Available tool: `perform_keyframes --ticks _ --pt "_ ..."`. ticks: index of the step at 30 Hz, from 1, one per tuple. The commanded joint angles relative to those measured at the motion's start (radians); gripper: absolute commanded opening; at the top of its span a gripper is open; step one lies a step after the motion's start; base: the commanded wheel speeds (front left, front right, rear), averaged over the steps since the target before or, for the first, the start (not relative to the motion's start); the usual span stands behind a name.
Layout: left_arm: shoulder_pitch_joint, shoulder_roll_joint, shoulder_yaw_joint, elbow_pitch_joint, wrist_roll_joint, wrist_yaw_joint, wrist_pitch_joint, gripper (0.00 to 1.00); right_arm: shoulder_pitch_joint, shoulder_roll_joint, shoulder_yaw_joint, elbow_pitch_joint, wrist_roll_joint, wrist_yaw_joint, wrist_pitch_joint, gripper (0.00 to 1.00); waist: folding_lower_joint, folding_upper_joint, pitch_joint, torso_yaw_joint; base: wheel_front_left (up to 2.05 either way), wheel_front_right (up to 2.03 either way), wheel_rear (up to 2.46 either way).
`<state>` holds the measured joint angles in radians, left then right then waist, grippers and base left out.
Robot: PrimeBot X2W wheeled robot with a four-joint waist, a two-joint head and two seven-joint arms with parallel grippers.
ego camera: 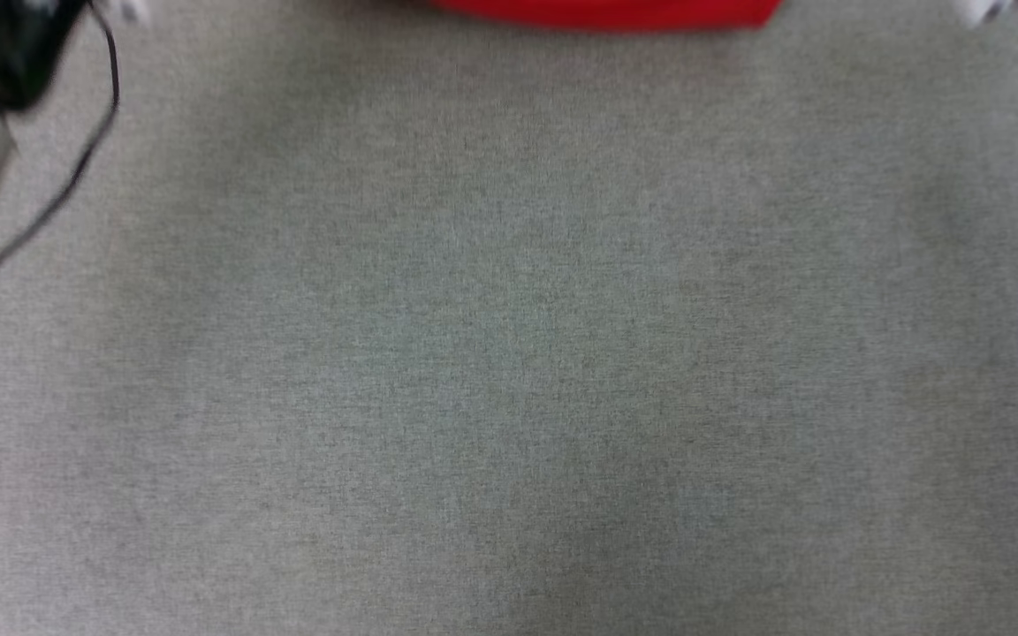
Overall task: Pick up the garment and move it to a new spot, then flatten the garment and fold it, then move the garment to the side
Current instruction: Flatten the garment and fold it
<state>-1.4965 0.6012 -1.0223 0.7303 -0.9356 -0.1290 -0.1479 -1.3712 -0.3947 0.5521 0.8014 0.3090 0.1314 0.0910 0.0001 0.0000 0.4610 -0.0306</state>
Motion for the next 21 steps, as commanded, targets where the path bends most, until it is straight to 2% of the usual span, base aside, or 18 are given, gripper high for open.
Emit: perform_keyframes --ticks 1,6,9,15,21 --pt "0.071 0.015 -0.007 -0.013 -0.021 0.000 -0.022 0.00 0.056 0.006 0.022 0.008 0.019 -0.001 -0.019 0.00 -0.0001 0.0000 -0.038 -0.003 0.00 0.00 0.00" --pt "0.293 0.074 -0.023 -0.062 -0.083 0.003 -0.070 0.00 0.228 -0.018 0.116 -0.014 0.097 -0.001 -0.048 0.00 -0.0001 0.0000 -0.114 -0.008 0.00 0.00 0.00" --pt "0.438 0.105 -0.024 -0.107 -0.122 0.027 -0.088 0.00 0.334 -0.053 0.167 -0.051 0.146 -0.001 -0.058 0.00 -0.0001 0.0000 -0.163 -0.011 0.00 0.00 0.00" --pt "0.710 0.172 -0.025 -0.225 -0.194 0.104 -0.107 0.00 0.557 -0.153 0.244 -0.169 0.243 -0.001 -0.046 0.00 -0.0001 0.0000 -0.258 -0.021 0.00 0.00 0.00" --pt "0.946 0.232 -0.021 -0.340 -0.248 0.200 -0.115 0.00 0.787 -0.234 0.226 -0.272 0.302 -0.001 -0.037 0.00 -0.0001 0.0000 -0.348 -0.040 0.00 0.00 0.00"
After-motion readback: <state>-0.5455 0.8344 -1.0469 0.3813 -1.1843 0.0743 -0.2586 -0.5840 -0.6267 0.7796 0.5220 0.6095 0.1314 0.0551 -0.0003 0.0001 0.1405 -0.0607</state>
